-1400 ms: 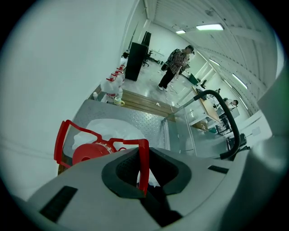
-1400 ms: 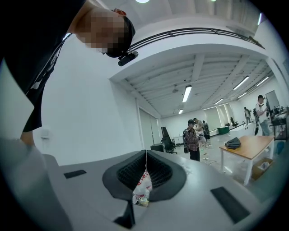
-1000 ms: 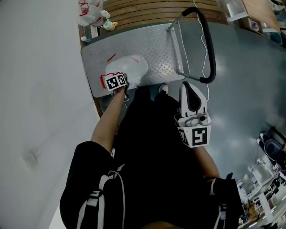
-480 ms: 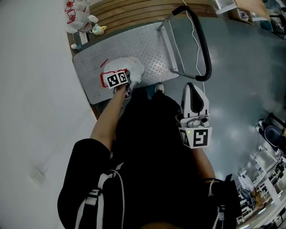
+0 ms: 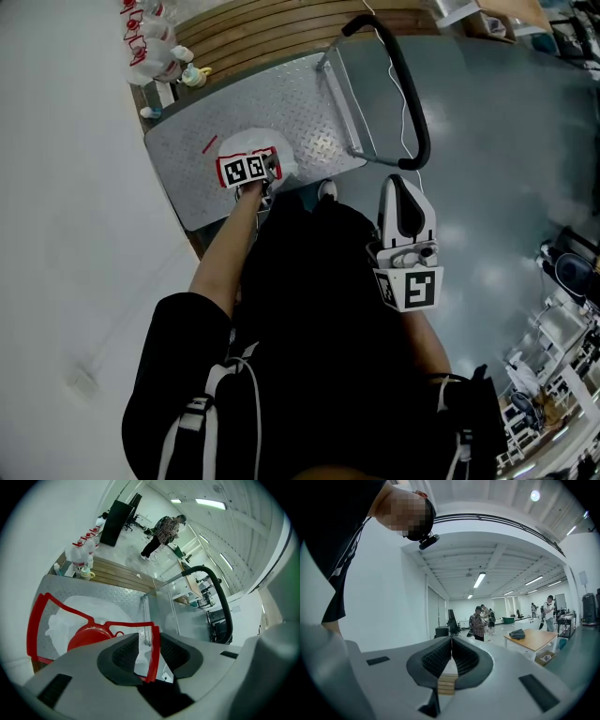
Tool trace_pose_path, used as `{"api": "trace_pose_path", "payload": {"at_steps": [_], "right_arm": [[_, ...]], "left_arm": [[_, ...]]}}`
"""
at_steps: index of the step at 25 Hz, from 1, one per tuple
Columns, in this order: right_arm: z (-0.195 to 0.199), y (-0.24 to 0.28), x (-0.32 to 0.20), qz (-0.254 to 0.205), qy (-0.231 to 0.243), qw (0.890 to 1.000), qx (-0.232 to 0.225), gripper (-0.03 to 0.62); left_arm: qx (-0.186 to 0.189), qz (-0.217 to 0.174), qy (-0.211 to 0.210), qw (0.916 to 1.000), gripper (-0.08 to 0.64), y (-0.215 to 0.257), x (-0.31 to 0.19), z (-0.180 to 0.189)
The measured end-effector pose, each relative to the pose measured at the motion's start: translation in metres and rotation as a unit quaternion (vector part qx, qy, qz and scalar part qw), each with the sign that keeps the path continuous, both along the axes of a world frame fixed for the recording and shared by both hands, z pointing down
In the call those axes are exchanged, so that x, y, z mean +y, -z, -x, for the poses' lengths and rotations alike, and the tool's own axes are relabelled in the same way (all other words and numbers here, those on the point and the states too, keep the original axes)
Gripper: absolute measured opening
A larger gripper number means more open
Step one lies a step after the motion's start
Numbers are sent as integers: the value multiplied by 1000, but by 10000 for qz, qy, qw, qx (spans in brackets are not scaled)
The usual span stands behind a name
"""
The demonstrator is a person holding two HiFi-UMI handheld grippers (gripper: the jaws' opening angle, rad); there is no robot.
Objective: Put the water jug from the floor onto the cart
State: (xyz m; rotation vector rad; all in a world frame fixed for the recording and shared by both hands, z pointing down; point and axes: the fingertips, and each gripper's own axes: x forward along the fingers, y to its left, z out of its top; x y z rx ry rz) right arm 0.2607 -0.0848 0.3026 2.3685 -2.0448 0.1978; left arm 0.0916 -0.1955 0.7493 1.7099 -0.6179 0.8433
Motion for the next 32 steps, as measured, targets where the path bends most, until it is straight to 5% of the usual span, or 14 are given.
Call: {"api": "trace_pose_path", "payload": {"at_steps": [7, 20, 26, 32], "right_arm": [[-10, 0, 12, -104, 139, 9998, -5, 18], [-29, -1, 13, -297, 1171, 9916, -461, 18], [4, -4, 12, -415, 1822, 9796, -739, 17], [28, -6, 4, -441, 2169, 9706, -942, 18]], "left_arm": [[73, -201, 260, 9994, 141, 11, 4, 16], [360, -1267, 827, 9878, 140, 112, 39, 15], [545, -2299, 898, 9675, 137, 183, 64, 25], [1237, -3085, 1405, 9326, 45, 263, 67, 25]]}}
